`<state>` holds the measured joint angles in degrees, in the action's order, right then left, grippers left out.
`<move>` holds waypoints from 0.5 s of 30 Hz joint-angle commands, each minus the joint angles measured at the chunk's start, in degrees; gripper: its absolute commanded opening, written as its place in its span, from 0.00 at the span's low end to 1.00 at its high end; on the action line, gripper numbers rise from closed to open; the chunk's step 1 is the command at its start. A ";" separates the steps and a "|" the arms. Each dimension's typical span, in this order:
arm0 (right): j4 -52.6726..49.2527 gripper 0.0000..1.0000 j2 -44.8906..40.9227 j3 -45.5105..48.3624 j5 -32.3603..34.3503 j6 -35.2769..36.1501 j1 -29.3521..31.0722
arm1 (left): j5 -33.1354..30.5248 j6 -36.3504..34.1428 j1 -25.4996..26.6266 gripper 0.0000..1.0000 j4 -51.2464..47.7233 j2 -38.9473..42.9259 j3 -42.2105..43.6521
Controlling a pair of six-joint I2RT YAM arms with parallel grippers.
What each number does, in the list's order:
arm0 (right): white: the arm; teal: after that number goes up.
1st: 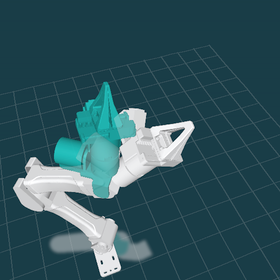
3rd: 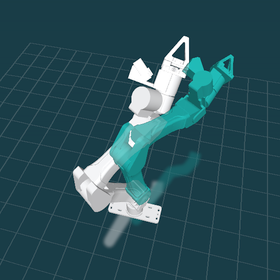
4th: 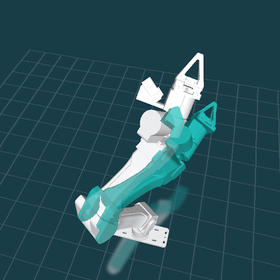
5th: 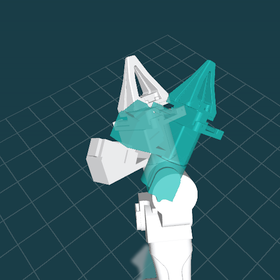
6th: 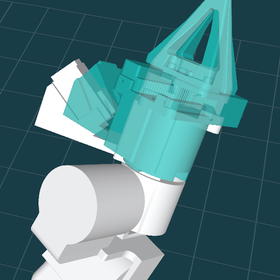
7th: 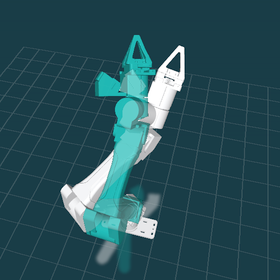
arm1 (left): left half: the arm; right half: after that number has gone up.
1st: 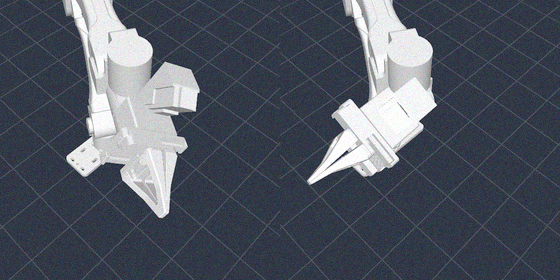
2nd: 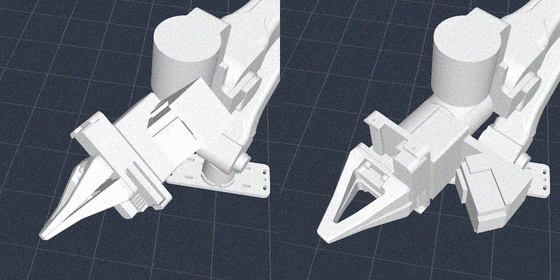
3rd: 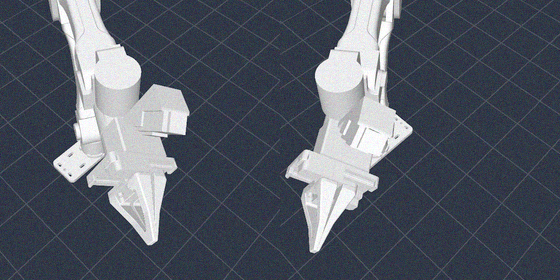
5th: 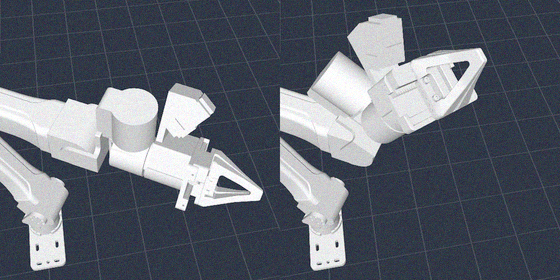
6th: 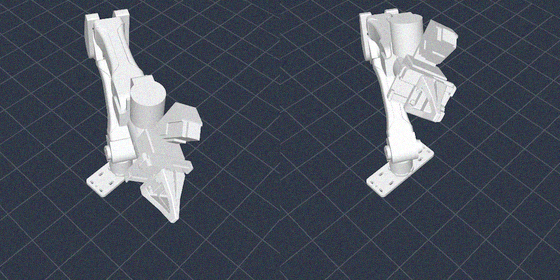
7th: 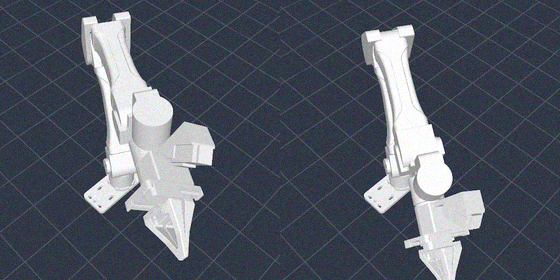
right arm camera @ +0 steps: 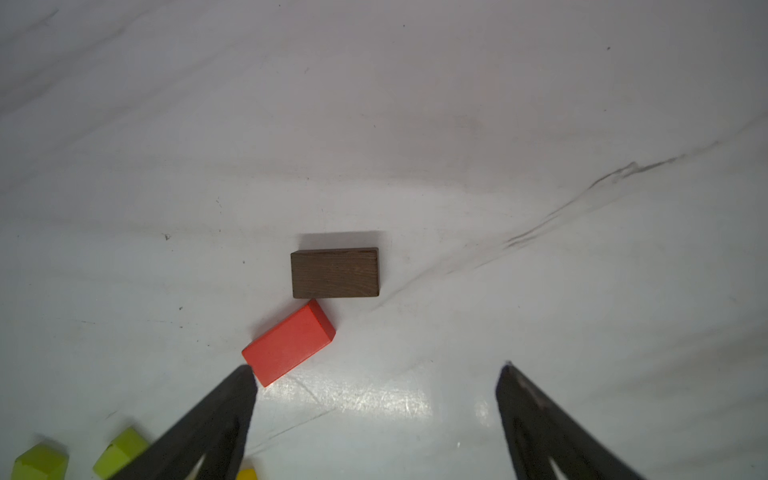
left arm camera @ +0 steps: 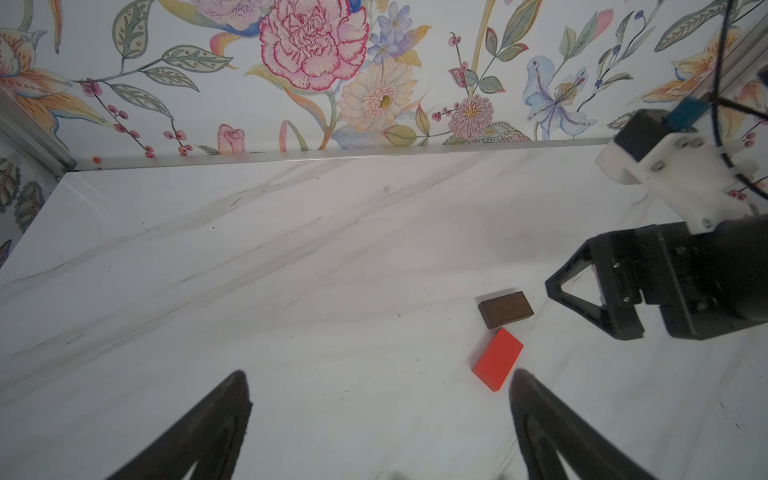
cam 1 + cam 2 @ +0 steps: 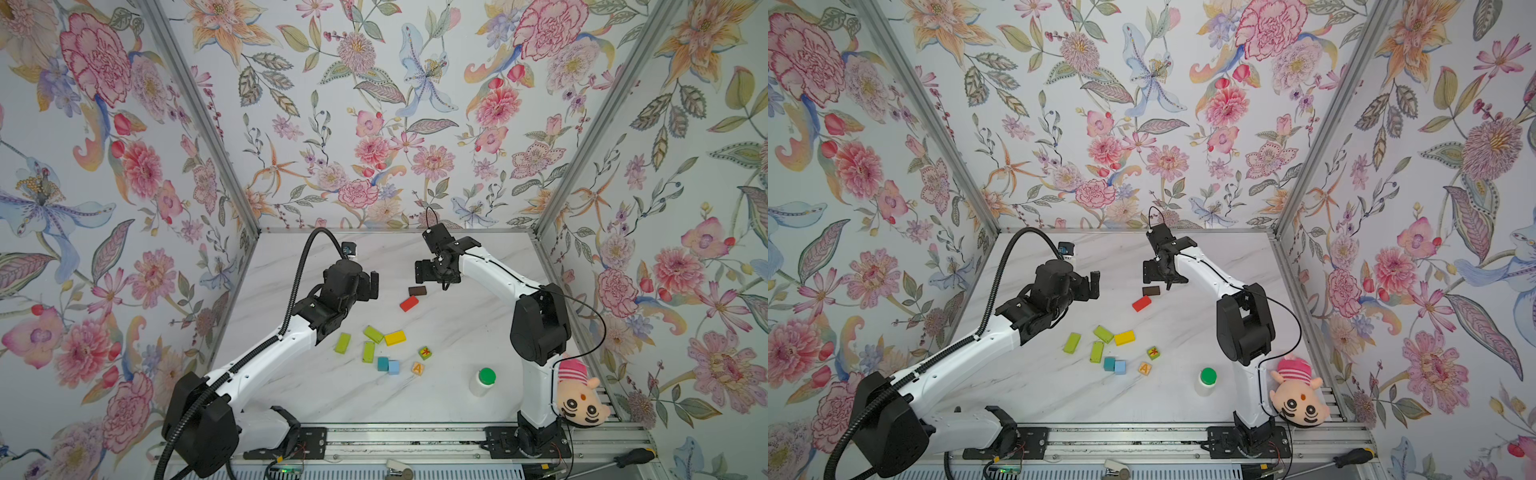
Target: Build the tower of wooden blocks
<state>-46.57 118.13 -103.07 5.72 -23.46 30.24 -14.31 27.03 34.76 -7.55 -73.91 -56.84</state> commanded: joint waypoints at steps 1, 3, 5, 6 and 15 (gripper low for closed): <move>-3.53 0.95 3.81 -3.68 2.54 -1.01 1.34 | 1.32 -2.94 -0.45 0.99 2.78 0.48 1.68; -3.96 0.97 5.94 -5.68 2.77 -1.38 2.15 | 1.65 -3.53 -0.37 0.99 2.97 0.52 2.07; -4.67 0.98 8.35 -8.06 3.17 -1.75 3.09 | 2.02 -4.15 -0.49 0.99 3.63 0.65 2.76; -4.99 0.98 9.32 -8.95 3.50 -1.85 3.47 | 2.09 -4.47 -0.42 0.99 4.18 0.77 3.08; -6.34 0.89 15.70 -14.70 3.91 -3.94 4.21 | 3.58 -7.30 -1.17 0.99 5.03 -1.57 1.30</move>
<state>-50.59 132.53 -115.33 8.58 -26.30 34.70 -12.14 21.82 34.48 -3.55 -74.11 -53.71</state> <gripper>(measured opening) 0.901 0.994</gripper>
